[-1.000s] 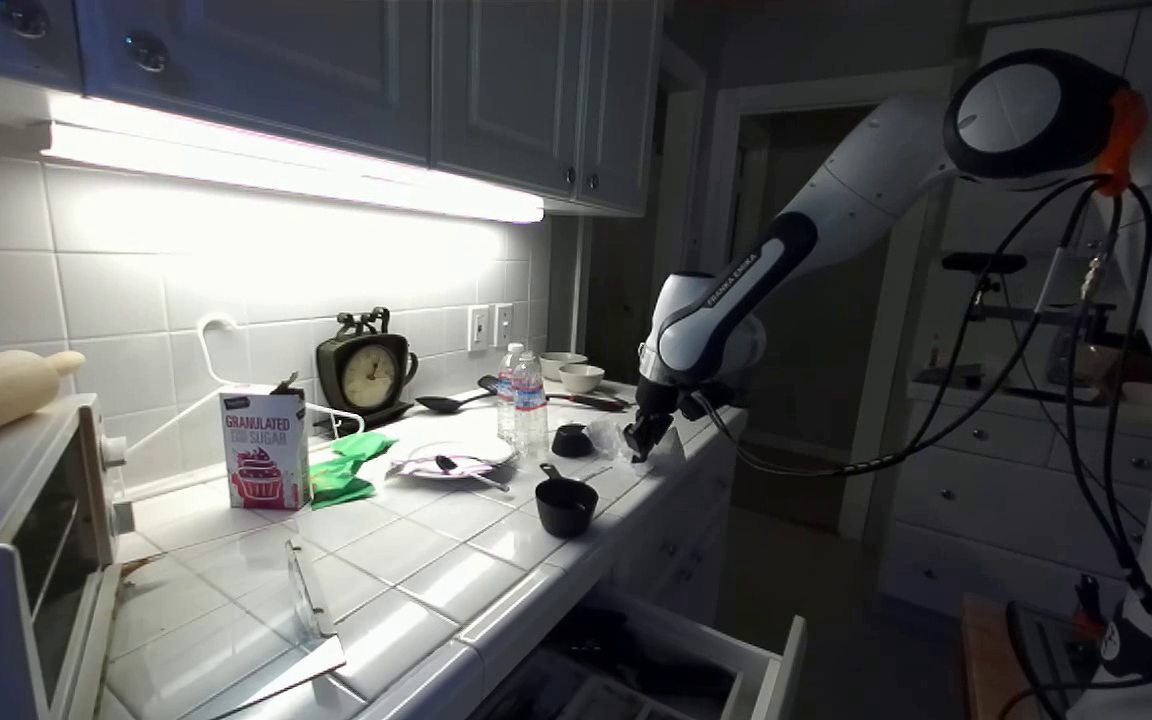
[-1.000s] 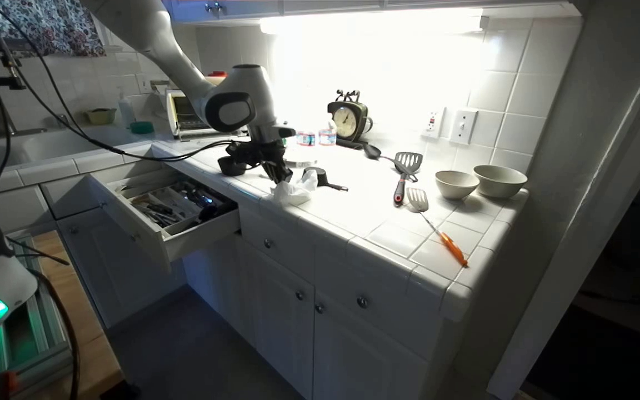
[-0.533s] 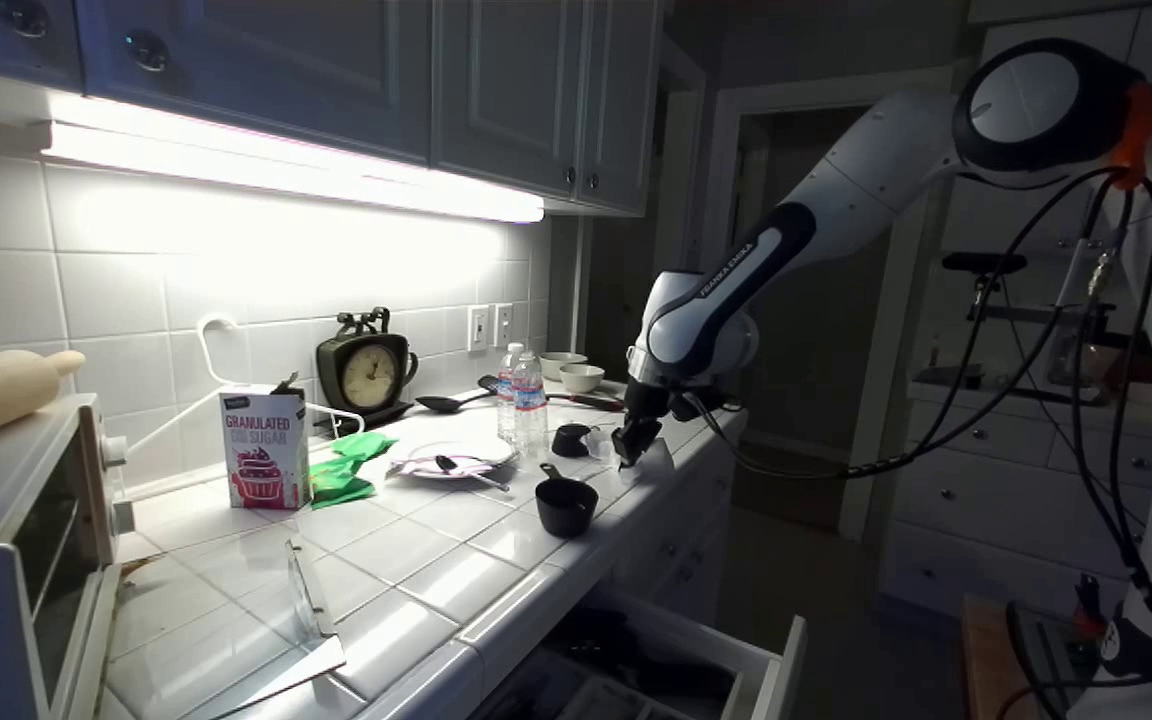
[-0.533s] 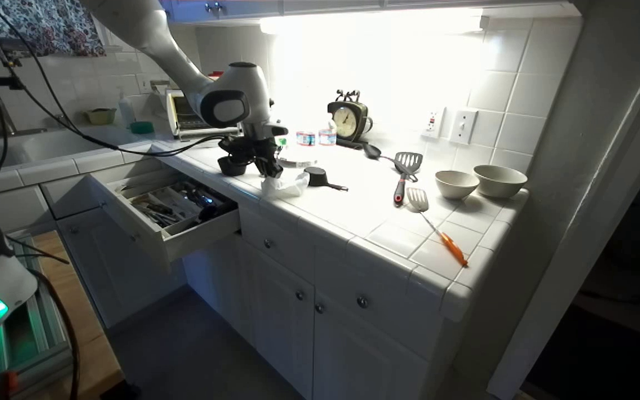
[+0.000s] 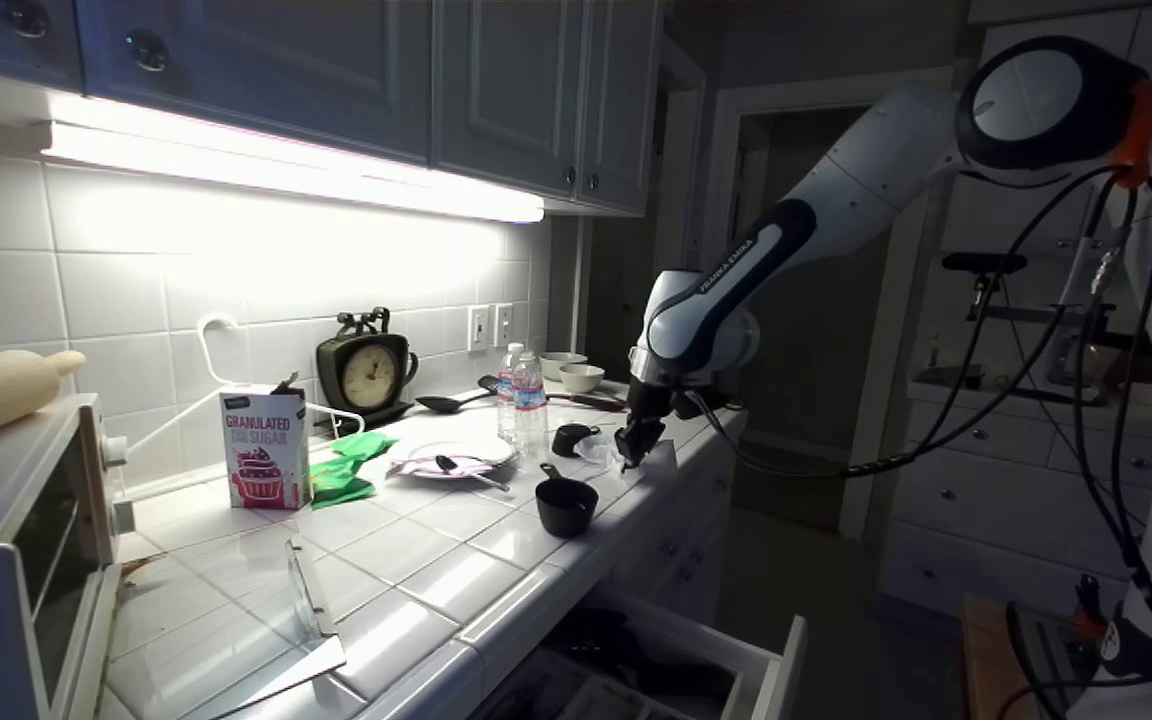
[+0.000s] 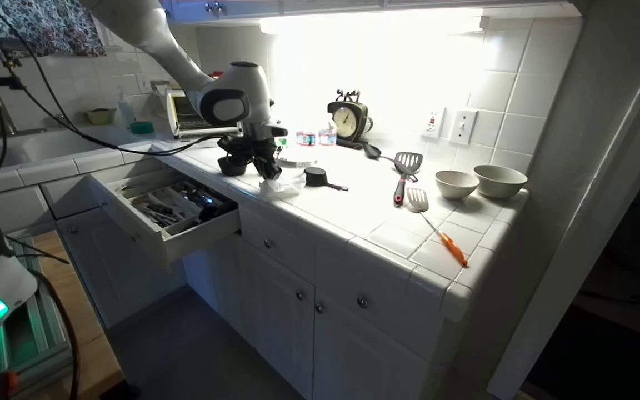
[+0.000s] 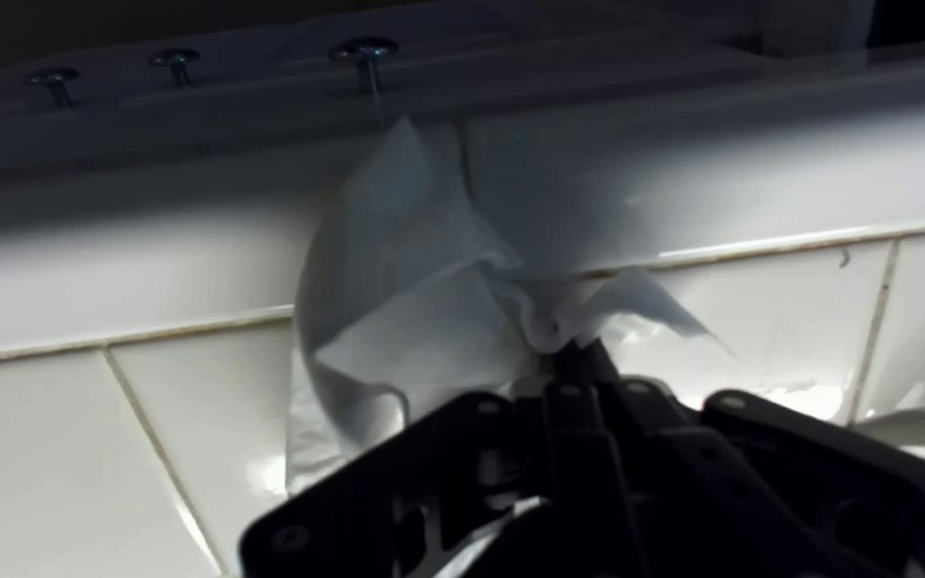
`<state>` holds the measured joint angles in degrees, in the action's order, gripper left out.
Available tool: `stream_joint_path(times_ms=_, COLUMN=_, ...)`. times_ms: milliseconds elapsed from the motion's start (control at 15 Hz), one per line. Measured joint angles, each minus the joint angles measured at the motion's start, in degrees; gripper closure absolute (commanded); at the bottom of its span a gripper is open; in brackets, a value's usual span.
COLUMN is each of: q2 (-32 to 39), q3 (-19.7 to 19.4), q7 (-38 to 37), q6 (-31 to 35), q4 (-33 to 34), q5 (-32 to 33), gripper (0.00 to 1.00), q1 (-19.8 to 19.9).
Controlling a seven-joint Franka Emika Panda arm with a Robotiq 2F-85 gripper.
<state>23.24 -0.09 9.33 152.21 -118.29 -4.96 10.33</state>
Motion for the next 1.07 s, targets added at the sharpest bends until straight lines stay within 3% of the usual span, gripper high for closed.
stream_joint_path(times_ms=600, q2=0.14, q3=-8.37, q7=-0.40, q6=0.26, q4=0.01, q5=3.00, gripper=1.00, q1=0.06)
stream_joint_path(times_ms=1067, q2=0.14, q3=-6.58, q7=-0.65, q6=0.26, q4=-0.08, q5=3.60, gripper=1.00, q1=-1.48)
